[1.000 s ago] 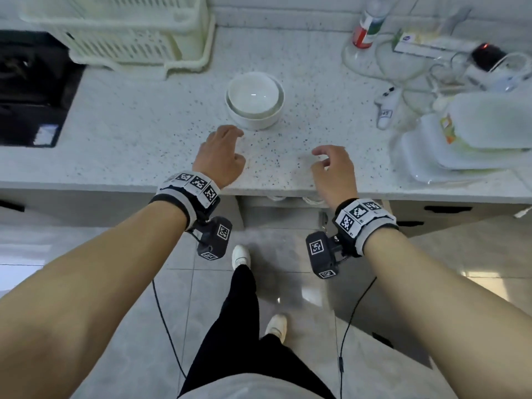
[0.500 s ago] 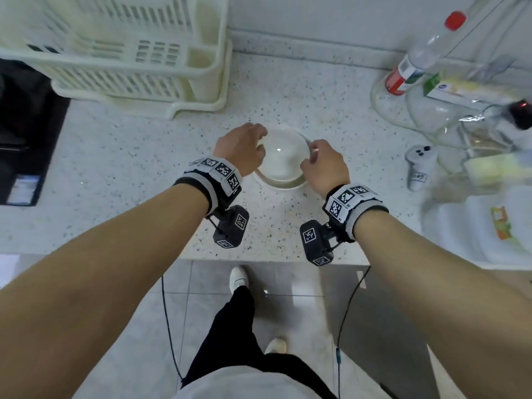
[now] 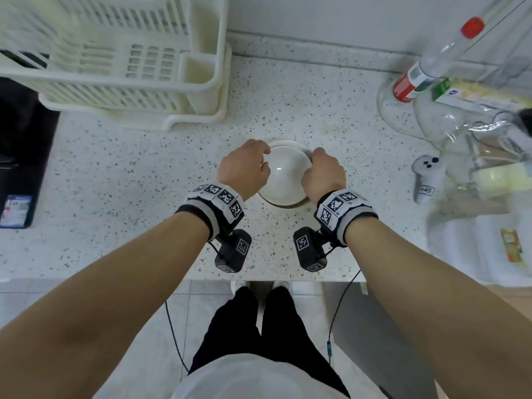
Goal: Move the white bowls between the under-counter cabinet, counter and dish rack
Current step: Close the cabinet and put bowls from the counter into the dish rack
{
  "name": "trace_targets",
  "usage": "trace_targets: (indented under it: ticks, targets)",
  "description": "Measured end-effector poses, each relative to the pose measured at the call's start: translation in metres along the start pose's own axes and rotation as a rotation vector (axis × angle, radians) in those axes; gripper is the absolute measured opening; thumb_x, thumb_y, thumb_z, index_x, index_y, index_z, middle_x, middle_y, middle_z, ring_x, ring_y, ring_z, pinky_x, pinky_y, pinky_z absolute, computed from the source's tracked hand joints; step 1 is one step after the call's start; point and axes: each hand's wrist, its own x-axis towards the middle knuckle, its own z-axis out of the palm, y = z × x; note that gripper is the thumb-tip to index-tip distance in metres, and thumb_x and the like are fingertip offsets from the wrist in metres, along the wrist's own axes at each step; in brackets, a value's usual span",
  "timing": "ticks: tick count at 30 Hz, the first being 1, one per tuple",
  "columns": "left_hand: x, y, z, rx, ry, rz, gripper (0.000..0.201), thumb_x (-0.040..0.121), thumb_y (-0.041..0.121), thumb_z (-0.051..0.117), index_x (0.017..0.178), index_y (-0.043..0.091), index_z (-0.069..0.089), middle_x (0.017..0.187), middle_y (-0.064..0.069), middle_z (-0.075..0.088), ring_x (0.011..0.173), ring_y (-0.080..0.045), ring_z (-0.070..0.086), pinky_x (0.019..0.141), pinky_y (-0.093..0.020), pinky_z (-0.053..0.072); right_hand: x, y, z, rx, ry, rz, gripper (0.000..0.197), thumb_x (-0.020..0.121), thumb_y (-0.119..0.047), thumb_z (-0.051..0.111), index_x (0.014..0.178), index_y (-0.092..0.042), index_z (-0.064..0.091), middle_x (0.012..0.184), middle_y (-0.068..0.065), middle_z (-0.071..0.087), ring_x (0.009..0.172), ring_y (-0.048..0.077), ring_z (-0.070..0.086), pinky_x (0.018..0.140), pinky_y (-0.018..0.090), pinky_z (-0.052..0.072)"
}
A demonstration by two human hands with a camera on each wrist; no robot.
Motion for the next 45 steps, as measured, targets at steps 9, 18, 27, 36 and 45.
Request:
trace_targets:
  ticks: [9,18,27,36,45]
  targets:
    - [-0.013,0.028,-0.049,-0.448,-0.074,-0.147,0.043,0.093,0.038,0.056,0.132,0.022,0.05,0.119,0.006,0.062,0.093,-0.018,0.065,0.078,-0.039,0.058,-0.029,0.022,-0.034,0.583,0.162,-0.02,0.02,0.089,-0.007,0.049,0.104,-0.015,0.06,0.09,0.01,0.068,0.07,0.025,0.068,0.063,0.046,0.062]
    - [-0.036,0.067,-0.094,-1.113,-0.15,-0.541,0.046,0.095,0.028,0.043,0.138,0.01,0.041,0.124,-0.02,0.058,0.096,-0.032,0.064,0.071,-0.04,0.06,-0.044,0.003,-0.086,0.915,-0.076,-0.166,0.022,0.095,-0.02,0.049,0.109,-0.013,0.063,0.097,0.007,0.066,0.078,0.019,0.065,0.069,0.04,0.063]
    - [-0.059,0.064,-0.107,-1.192,-0.163,-0.503,0.055,0.096,0.052,0.044,0.134,0.013,0.051,0.121,-0.016,0.063,0.084,-0.033,0.072,0.075,-0.042,0.06,-0.048,-0.02,-0.087,1.193,-0.511,0.003,0.04,0.096,-0.03,0.037,0.127,-0.007,0.048,0.103,0.013,0.056,0.082,0.031,0.066,0.063,0.036,0.057]
    - [-0.071,0.043,-0.105,-1.476,0.064,-0.668,0.03,0.092,0.024,0.037,0.111,0.006,0.052,0.057,-0.007,0.056,0.042,-0.02,0.055,0.07,-0.037,0.056,-0.052,-0.04,-0.091,1.199,-0.575,-0.174,0.044,0.101,-0.047,0.038,0.121,-0.011,0.055,0.107,0.011,0.061,0.077,0.029,0.068,0.065,0.036,0.057]
    - [-0.085,0.024,-0.112,-1.439,0.096,-0.72,0.055,0.09,0.034,0.049,0.138,0.008,0.049,0.103,-0.021,0.069,0.085,-0.037,0.072,0.069,-0.038,0.062,-0.046,-0.074,-0.082,1.083,-0.714,-0.259,0.048,0.096,-0.053,0.046,0.126,-0.016,0.054,0.117,0.007,0.057,0.085,0.03,0.068,0.062,0.033,0.058]
